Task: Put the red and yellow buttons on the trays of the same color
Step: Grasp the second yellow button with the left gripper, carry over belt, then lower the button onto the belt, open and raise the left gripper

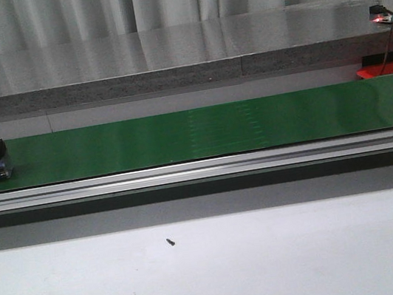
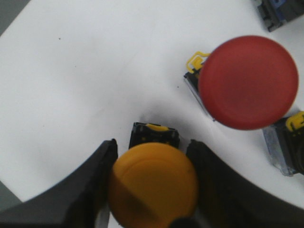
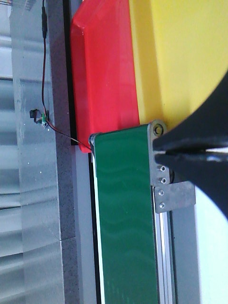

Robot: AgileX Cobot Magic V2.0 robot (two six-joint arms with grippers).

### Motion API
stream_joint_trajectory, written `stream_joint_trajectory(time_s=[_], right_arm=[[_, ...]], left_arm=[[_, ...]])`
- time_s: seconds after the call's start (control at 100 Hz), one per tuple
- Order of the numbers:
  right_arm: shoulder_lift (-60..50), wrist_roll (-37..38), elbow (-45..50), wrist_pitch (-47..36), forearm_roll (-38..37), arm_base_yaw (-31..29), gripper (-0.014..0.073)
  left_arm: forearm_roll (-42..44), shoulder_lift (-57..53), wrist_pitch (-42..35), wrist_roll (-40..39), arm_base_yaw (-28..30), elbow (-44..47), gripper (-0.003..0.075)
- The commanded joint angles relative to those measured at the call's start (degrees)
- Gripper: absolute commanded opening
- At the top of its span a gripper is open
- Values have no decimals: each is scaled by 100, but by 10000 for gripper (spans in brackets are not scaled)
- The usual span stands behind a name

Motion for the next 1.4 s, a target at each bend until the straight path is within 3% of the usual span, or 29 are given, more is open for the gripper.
stream_joint_trajectory(time_s=[0.0, 0.25, 0.42, 0.56, 0.82, 1.14, 1.24, 1.39], right_arm=[[-96, -13, -110, -458, -54, -5, -68], [-96, -13, -110, -458, -54, -5, -68], [-96, -13, -110, -458, -54, -5, -68], [-96, -13, -110, -458, -54, -5, -68], [-96, -13, -110, -458, -54, -5, -68], [-96, -13, -110, -458, -54, -5, -68], [-96, -13, -110, -458, -54, -5, -68], [-96, -13, -110, -458, -54, -5, -68]], left_arm=[[36, -568, 55, -29, 3, -140, 123], [-75, -1567, 486, -18, -40, -149, 123], [-238, -1970, 687, 170, -570, -317, 123], [-301, -1944, 947, 170, -1182, -624, 123], [-547, -1663, 746, 170, -1983, -797, 123], [-761, -1024, 642, 170, -2135, -838, 130], [-777, -941, 630, 170, -2135, -838, 188], [-804, -917, 620, 210, -2135, -838, 383]])
